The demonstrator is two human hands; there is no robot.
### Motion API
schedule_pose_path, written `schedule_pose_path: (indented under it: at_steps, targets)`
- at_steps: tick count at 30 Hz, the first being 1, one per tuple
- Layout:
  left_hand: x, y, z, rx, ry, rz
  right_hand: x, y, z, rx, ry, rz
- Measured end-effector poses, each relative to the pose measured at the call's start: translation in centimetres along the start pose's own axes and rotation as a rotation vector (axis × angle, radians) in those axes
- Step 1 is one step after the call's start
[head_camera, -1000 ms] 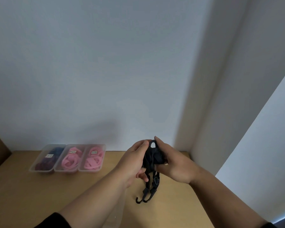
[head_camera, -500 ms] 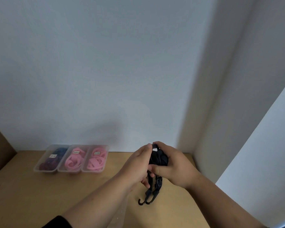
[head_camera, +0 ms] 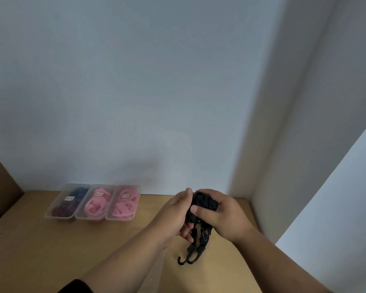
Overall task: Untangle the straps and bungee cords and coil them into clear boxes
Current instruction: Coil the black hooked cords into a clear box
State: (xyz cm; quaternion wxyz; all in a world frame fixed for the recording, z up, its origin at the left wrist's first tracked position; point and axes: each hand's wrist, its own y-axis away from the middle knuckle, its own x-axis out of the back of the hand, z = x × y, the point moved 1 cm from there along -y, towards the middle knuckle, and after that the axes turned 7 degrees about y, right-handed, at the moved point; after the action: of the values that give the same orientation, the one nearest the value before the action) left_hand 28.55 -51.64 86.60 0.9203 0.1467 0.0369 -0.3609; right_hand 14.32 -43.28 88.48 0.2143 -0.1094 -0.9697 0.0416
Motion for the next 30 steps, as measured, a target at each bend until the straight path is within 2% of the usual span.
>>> schedule_pose_path:
  at_steps: [2,4,7,11,15,21,24,27,30]
  targets:
    - [1.1,0.1,-0.3,0.033,-0.005,-0.057,0.1,-0.3,0.0,0.0,0.092,-0.061]
    - [2.9,0.5,-0.8,0.048,0.012,-0.085,-0.7,-0.9,0.1,-0.009,0.138,-0.202]
    - [5.2,1.2,-2.1,0.069,0.031,-0.043,-2.1,-1.3,0.9,-0.071,0.094,-0.316]
    - [7.9,2.1,-3.4,0.082,0.053,0.086,-4.6,-2.4,1.9,-0.142,0.023,-0.271]
    - [10.5,3.5,-4.4,0.058,-0.019,0.174,-7.3,-3.4,3.0,-0.184,0.149,-0.211]
    - [13.1,4.3,-6.3,0.073,-0.326,0.275,-11.9,-3.7,5.3,-0.245,0.251,-0.186]
    - [13.9,3.3,-7.4,0.086,-0.615,0.354,-13.9,-3.7,6.9,-0.276,0.318,-0.169]
    - [14.4,2.0,-8.3,0.085,-0.861,0.307,-14.9,-3.6,8.4,-0.302,0.377,-0.168]
    - [14.6,0.7,-9.2,0.127,-0.926,0.225,-15.6,-3.9,9.7,-0.312,0.471,-0.166]
